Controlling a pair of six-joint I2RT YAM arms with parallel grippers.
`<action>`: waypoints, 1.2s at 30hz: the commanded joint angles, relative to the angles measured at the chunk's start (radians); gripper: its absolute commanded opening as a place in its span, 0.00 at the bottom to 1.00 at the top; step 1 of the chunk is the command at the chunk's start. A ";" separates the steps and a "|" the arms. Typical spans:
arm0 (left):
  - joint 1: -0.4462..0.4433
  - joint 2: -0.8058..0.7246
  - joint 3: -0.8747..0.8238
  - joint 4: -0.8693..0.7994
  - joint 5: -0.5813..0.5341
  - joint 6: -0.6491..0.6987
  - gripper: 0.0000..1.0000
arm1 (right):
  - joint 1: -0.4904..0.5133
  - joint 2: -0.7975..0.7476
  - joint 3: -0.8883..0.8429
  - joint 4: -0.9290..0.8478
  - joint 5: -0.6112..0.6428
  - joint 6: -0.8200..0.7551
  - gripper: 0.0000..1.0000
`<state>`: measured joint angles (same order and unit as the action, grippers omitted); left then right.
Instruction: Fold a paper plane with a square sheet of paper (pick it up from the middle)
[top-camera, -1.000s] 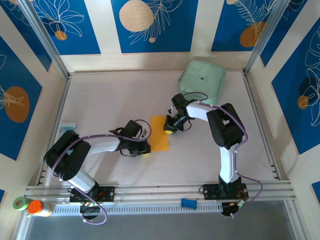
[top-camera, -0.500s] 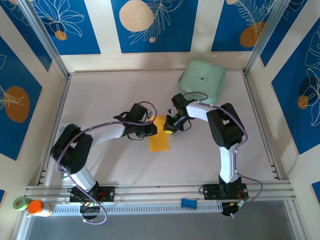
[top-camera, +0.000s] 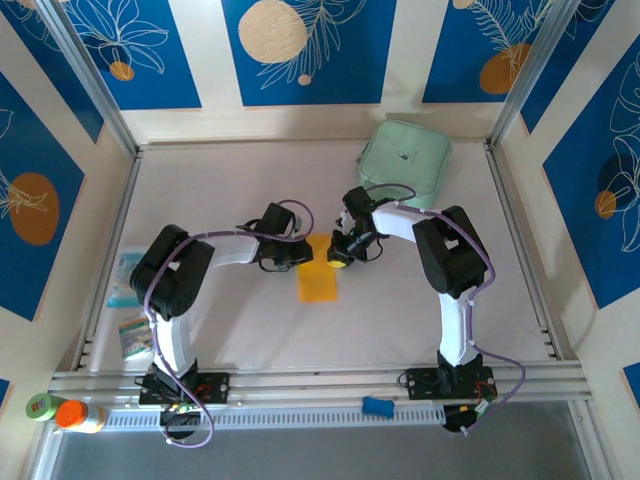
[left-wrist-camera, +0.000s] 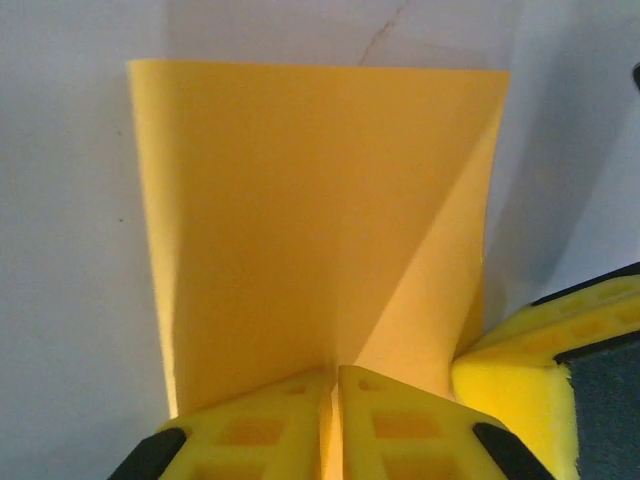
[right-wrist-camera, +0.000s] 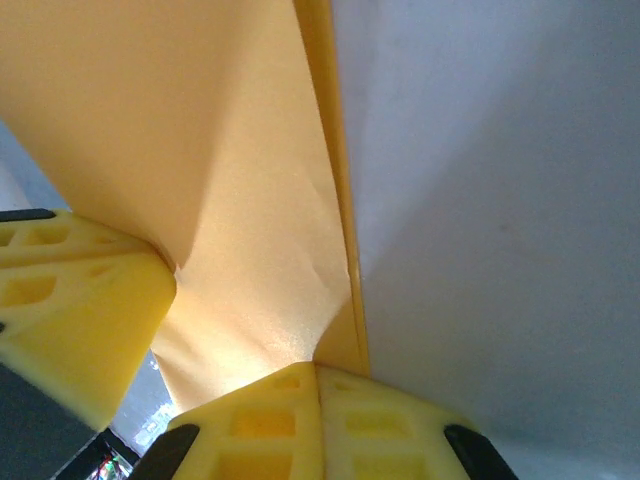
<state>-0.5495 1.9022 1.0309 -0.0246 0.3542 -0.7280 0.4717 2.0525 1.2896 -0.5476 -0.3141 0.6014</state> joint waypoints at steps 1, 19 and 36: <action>0.049 0.022 -0.060 0.013 -0.017 0.002 0.15 | 0.001 0.138 -0.074 -0.097 0.297 -0.005 0.06; 0.040 -0.083 -0.049 0.092 0.107 -0.038 0.15 | 0.007 0.156 -0.070 -0.103 0.311 -0.004 0.05; 0.131 0.021 -0.025 -0.054 -0.067 -0.152 0.15 | 0.003 0.158 -0.082 -0.122 0.360 -0.019 0.05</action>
<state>-0.4873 1.9236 1.0393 0.0059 0.3901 -0.8459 0.4759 2.0583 1.3025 -0.5686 -0.2832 0.5968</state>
